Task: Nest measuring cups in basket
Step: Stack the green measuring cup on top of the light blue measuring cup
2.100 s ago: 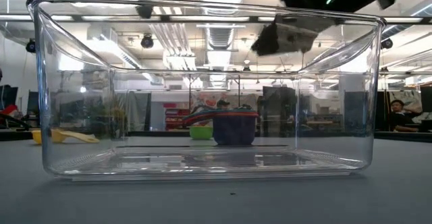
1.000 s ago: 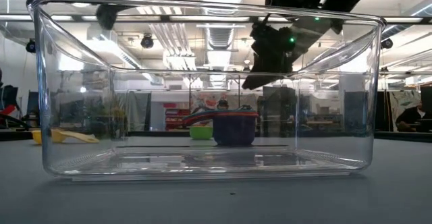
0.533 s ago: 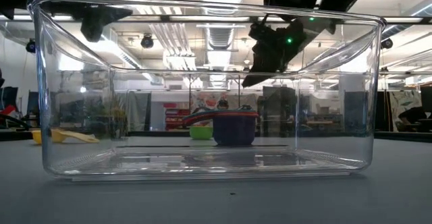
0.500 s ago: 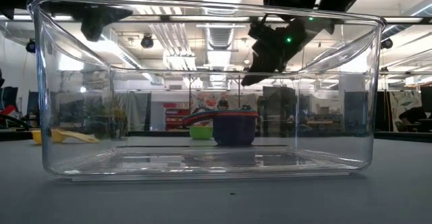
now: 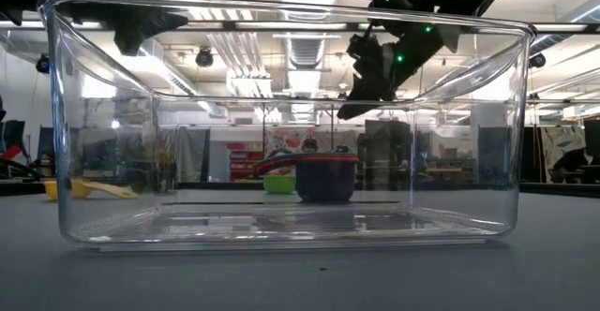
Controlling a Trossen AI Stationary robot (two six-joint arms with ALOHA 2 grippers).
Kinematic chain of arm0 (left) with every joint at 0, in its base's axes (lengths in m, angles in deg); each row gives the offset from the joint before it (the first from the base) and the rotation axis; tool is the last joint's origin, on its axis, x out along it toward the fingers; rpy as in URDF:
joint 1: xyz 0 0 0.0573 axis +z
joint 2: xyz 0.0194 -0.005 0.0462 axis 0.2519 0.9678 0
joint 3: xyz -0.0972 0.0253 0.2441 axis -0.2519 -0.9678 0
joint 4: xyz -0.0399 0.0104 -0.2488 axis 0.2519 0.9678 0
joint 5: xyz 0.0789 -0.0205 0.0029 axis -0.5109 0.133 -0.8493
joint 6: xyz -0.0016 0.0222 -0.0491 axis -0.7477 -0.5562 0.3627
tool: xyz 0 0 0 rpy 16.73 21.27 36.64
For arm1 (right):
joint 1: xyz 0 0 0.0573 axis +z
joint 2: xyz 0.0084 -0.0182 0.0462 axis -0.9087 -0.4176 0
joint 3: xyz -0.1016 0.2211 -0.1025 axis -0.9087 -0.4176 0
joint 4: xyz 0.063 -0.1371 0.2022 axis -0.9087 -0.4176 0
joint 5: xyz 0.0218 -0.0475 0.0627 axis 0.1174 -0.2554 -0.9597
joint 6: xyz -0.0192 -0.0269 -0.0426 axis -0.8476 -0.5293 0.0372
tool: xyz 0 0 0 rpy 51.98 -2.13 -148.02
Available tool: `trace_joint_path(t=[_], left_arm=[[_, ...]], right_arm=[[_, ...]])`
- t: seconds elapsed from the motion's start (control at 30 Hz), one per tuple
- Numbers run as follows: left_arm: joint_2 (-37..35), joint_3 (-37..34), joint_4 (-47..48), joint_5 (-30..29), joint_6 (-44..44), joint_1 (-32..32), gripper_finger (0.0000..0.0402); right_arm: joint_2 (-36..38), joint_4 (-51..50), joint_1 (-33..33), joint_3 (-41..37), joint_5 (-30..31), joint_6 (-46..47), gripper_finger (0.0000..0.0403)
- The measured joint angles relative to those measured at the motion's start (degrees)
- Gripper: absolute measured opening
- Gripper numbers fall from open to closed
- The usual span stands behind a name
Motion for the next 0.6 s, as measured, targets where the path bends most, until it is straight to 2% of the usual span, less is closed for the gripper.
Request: trace_joint_path(t=[0.2,0.33,0.47,0.6], left_arm=[[-1.41,0.00,-0.39,-0.16,-3.80,0.34,0.0161],[-3.19,0.00,-0.72,-2.26,-5.70,0.39,0.0161],[-3.99,0.00,-1.09,-2.47,-4.42,0.66,0.0161],[-4.37,0.62,-1.08,-2.49,-4.35,0.70,0.0161]], right_arm=[[0.00,0.97,-0.63,-0.03,-3.62,-1.04,0.0203],[-0.75,3.22,-2.67,0.67,-6.37,-2.78,0.0203],[-5.19,3.47,-5.44,3.79,-9.76,-2.47,0.0203],[-13.13,2.39,-7.26,8.93,-11.88,-5.03,0.0203]])
